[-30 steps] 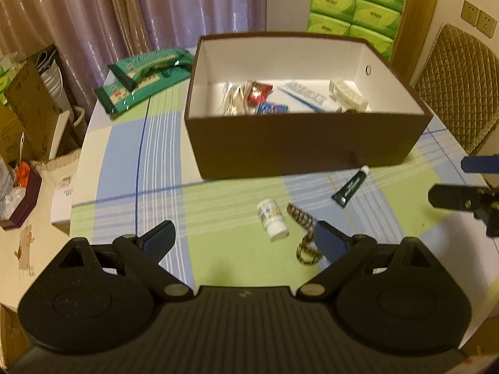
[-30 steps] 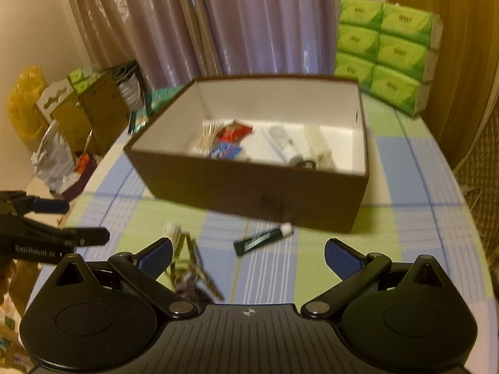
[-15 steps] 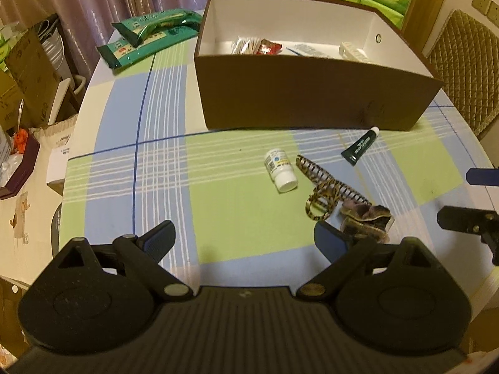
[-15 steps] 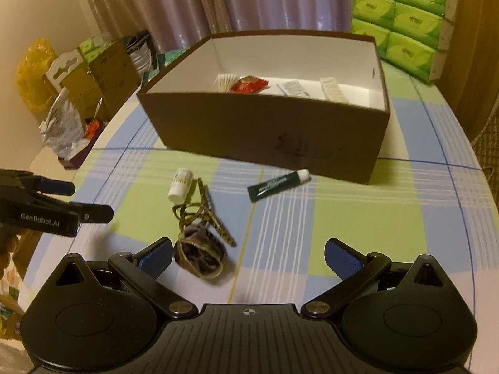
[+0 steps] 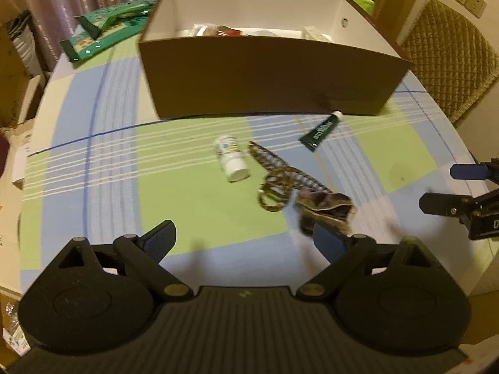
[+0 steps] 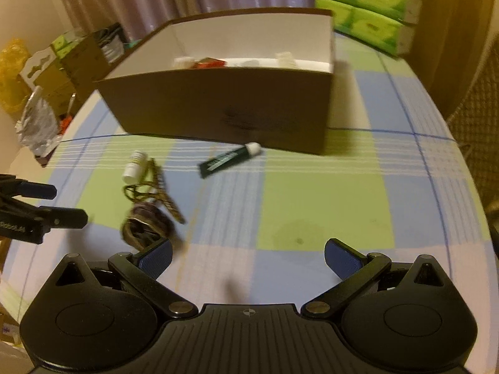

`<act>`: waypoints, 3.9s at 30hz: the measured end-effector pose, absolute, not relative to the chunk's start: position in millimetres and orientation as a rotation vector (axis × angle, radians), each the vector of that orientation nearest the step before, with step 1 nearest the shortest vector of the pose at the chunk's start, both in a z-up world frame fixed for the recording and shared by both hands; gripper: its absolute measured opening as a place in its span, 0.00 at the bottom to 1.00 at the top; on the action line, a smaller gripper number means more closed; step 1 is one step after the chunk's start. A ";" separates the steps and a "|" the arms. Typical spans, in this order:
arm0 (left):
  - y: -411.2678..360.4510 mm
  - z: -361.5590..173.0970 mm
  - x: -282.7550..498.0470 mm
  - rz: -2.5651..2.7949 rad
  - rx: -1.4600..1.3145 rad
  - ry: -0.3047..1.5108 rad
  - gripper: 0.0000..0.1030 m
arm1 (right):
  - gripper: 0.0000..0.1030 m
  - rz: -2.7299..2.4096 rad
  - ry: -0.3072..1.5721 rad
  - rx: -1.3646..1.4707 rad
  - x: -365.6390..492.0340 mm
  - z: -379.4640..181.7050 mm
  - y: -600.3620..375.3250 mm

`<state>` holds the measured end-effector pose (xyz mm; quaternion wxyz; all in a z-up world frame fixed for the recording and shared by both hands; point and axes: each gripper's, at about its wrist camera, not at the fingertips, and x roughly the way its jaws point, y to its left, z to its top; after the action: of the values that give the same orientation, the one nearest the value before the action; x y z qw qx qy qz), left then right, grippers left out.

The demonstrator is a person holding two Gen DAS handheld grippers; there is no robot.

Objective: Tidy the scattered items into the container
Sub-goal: 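Grasp the brown fabric scrunchie with the left gripper, then grasp the leopard-print hair clip with the right gripper while the left gripper holds the scrunchie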

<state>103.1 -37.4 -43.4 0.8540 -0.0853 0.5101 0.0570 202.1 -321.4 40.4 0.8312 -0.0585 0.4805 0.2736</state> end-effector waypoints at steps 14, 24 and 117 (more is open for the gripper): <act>-80.7 -59.9 131.5 0.047 -0.226 1.078 0.75 | 0.98 0.524 1.037 -0.100 216.2 36.1 -356.6; -91.3 -84.7 151.0 0.058 -0.252 1.092 0.46 | 0.98 0.485 1.053 -0.094 226.8 33.3 -382.2; 26.2 -88.4 91.3 0.226 -0.288 1.087 0.22 | 0.53 0.769 1.003 -0.254 211.8 -22.1 -242.8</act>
<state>91.3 26.2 -88.4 0.8401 -0.1363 0.5140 0.1069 211.8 -242.8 -22.1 0.7994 -0.1185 0.4674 0.3584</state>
